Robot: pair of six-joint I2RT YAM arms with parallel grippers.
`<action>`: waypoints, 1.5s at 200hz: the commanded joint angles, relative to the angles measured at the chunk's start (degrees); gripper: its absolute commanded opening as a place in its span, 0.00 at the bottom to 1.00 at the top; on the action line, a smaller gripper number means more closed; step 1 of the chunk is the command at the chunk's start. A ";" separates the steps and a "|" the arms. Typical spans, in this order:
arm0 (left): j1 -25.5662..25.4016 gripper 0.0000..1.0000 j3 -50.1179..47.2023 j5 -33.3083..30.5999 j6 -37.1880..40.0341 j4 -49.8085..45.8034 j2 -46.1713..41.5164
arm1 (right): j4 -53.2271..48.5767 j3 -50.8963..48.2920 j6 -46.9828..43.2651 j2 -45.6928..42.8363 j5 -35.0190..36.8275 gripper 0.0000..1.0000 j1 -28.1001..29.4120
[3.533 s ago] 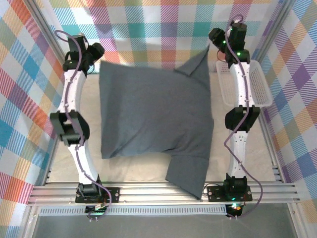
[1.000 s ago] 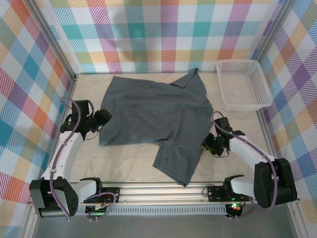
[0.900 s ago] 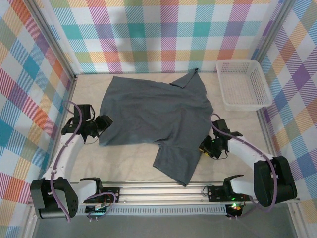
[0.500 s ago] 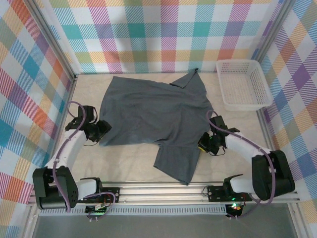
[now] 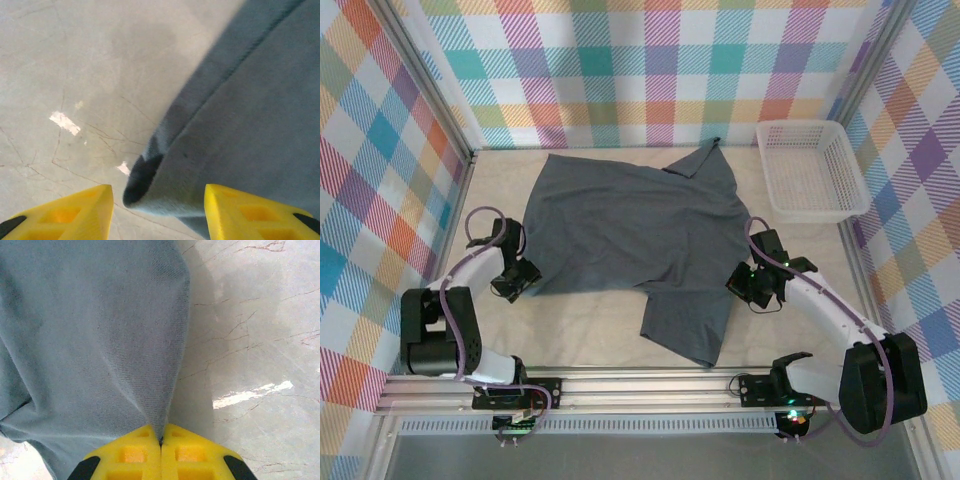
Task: Fold the inside-out t-shirt
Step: Fold the T-shirt at the center of the table.
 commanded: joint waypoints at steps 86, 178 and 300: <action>0.24 0.00 0.44 1.94 -3.22 0.19 3.73 | -4.19 1.66 1.80 -0.75 2.93 0.00 0.20; 0.29 0.00 -8.34 -0.91 -8.91 -12.42 -17.84 | -13.46 -3.55 -0.35 -11.10 8.87 0.00 -2.10; 0.29 0.00 9.16 0.57 -3.92 -5.22 -2.41 | -5.28 13.97 -9.70 4.81 12.16 0.00 -2.32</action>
